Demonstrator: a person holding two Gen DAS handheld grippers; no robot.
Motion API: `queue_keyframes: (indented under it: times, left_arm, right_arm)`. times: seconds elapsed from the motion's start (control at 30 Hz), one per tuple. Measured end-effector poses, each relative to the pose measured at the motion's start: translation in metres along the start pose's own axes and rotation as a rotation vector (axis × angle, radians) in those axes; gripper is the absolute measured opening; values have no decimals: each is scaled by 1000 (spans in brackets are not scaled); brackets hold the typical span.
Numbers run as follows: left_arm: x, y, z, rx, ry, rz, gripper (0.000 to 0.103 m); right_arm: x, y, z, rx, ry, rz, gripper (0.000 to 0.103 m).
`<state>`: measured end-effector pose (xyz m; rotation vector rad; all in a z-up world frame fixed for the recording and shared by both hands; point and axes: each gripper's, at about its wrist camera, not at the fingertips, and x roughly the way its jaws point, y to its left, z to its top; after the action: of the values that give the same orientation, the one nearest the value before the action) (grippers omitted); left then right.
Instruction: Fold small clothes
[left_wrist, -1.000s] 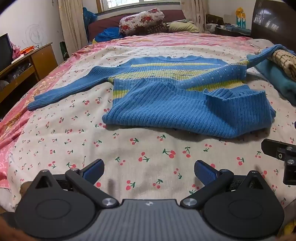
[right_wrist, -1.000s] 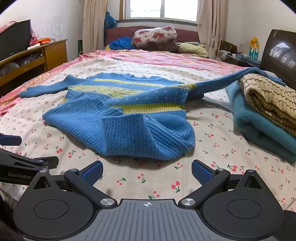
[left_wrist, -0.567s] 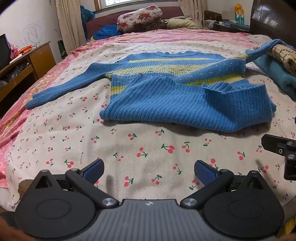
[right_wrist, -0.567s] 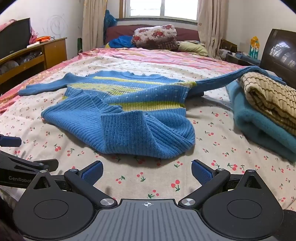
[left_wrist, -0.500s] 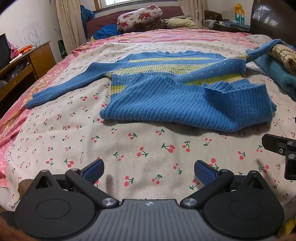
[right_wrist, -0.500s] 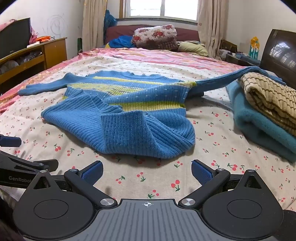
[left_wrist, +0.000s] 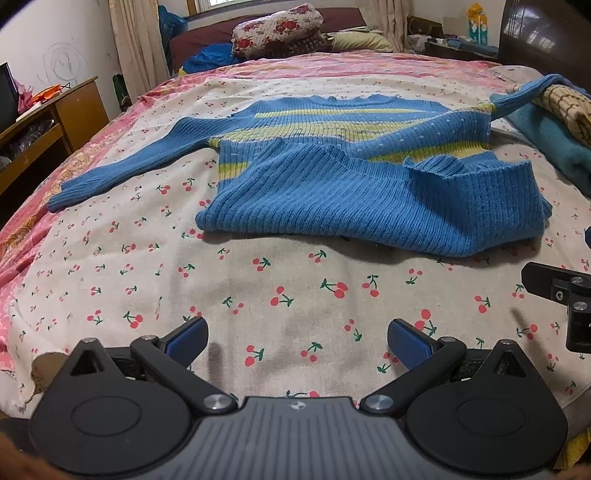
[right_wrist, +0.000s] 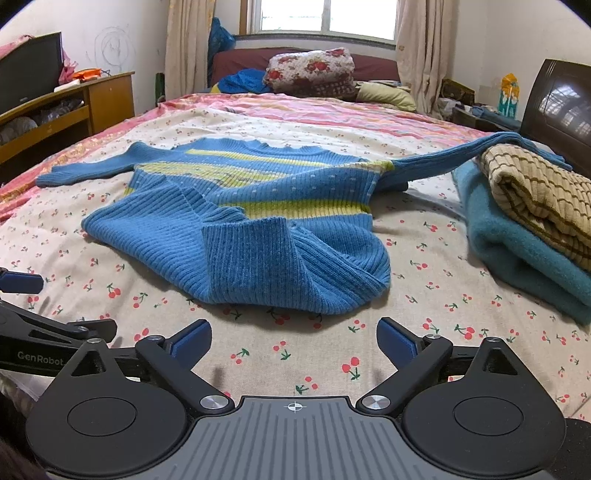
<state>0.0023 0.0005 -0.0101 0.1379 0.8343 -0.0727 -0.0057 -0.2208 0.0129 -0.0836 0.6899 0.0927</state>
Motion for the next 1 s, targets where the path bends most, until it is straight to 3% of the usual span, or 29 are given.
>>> queue_keyframes:
  times: [1.0]
  left_arm:
    - [14, 4, -5, -29, 64, -11, 103]
  right_arm:
    - [1, 5, -1, -25, 15, 5, 90]
